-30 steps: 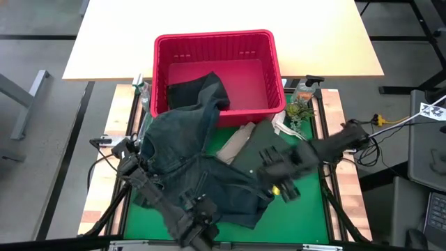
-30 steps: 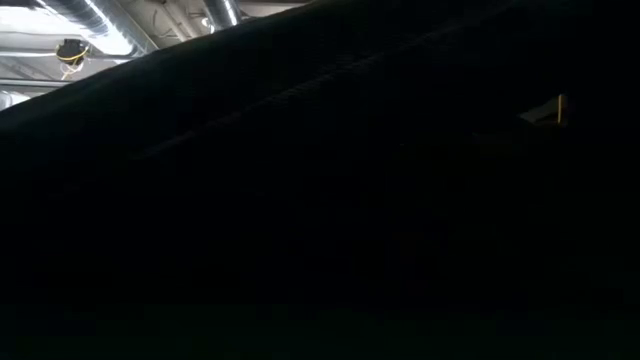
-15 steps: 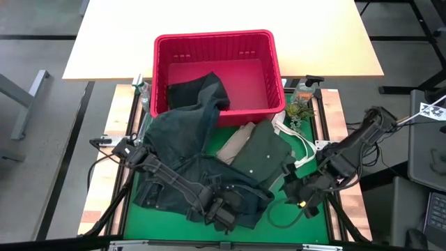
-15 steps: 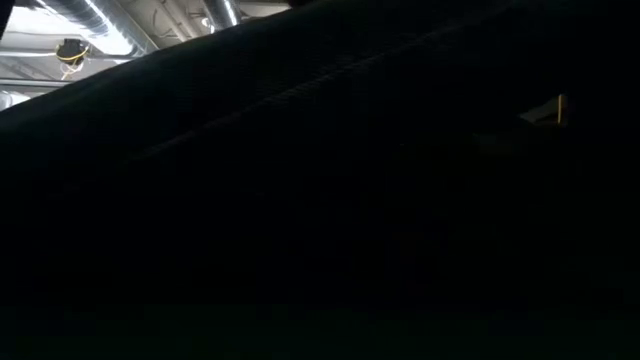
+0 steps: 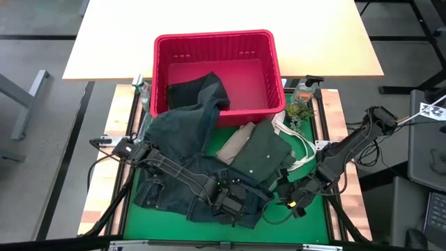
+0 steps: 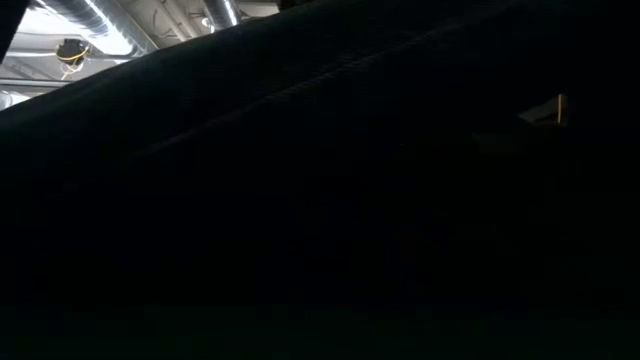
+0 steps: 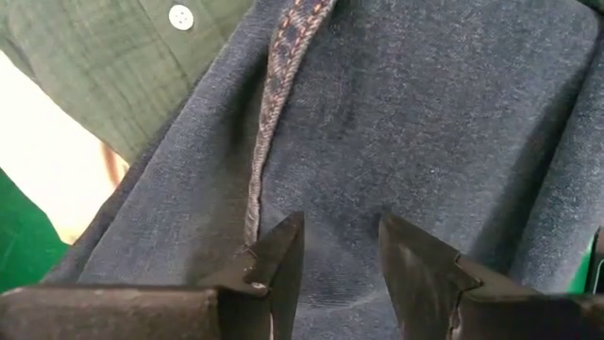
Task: Fold laundry
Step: Fold the dark blue pants
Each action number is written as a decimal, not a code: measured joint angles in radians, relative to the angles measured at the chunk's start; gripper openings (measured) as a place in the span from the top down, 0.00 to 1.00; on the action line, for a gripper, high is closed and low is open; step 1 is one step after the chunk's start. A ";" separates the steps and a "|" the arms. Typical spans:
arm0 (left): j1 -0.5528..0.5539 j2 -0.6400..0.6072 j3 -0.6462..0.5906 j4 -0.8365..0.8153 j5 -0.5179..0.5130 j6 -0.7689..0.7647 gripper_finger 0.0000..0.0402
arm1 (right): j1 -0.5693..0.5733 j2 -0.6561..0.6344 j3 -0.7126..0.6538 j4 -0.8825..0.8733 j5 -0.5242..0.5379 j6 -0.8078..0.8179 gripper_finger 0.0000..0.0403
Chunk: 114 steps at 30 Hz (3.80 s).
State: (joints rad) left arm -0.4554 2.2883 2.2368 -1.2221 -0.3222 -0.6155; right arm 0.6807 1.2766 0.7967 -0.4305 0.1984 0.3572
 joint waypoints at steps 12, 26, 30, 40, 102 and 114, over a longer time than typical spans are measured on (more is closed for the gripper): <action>0.006 0.000 0.000 0.000 0.000 0.000 0.67 | 0.000 0.063 0.000 0.069 -0.008 -0.074 0.50; 0.019 0.000 0.000 -0.006 -0.014 0.068 0.67 | -0.001 0.086 0.038 -0.019 -0.137 -0.077 0.93; 0.051 0.000 0.000 -0.056 -0.015 0.053 0.67 | -0.001 0.075 0.133 -0.207 -0.159 -0.076 0.93; 0.138 -0.001 -0.059 -0.079 0.155 0.158 0.67 | 0.000 0.074 0.241 -0.421 -0.166 -0.097 0.94; 0.170 -0.101 -0.011 -0.339 0.083 0.122 0.99 | 0.000 0.074 0.417 -0.784 -0.534 0.081 0.97; 0.209 -0.101 -0.170 -0.266 0.116 0.138 0.97 | -0.001 0.074 0.417 -0.867 -0.397 0.080 0.97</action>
State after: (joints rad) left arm -0.2464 2.1876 2.0670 -1.4883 -0.2063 -0.4779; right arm 0.6794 1.3506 1.2139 -1.2975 -0.1990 0.4376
